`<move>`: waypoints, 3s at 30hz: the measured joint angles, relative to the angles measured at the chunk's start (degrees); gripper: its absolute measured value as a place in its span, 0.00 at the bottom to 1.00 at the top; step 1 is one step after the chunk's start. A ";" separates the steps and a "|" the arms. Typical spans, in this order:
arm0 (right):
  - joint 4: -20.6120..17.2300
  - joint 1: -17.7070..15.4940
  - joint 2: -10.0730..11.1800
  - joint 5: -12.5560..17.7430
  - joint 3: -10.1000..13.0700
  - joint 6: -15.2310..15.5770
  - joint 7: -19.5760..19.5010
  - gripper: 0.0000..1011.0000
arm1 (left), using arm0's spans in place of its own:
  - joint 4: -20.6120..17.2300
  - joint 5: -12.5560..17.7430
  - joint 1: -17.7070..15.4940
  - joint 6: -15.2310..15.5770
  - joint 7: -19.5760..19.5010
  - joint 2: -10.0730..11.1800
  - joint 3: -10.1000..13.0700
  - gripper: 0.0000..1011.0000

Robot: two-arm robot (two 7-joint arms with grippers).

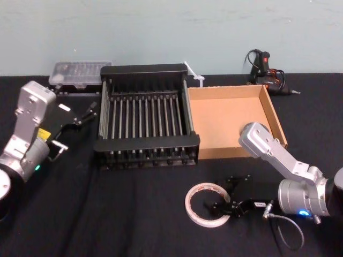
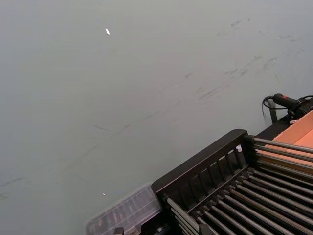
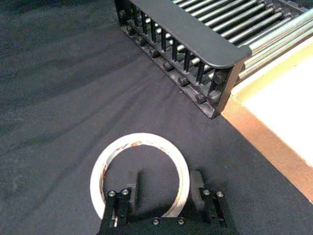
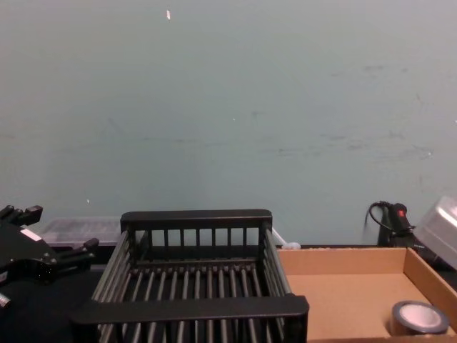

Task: Pick up the white tape and place it into the black box , Pick up the silver tape and place it into the brown box.

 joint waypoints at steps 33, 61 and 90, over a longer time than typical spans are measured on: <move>0.00 0.00 0.00 0.01 0.00 0.00 0.00 0.09 | 0.00 0.00 0.00 0.00 0.00 0.00 0.00 0.99; -2.69 -1.30 3.01 5.07 5.75 -0.91 -2.62 0.09 | 0.00 0.00 0.00 0.00 0.00 0.00 0.00 0.99; 4.59 8.50 -4.37 6.43 8.96 2.55 -8.87 0.09 | 0.00 0.00 0.00 0.00 0.00 0.00 0.00 0.99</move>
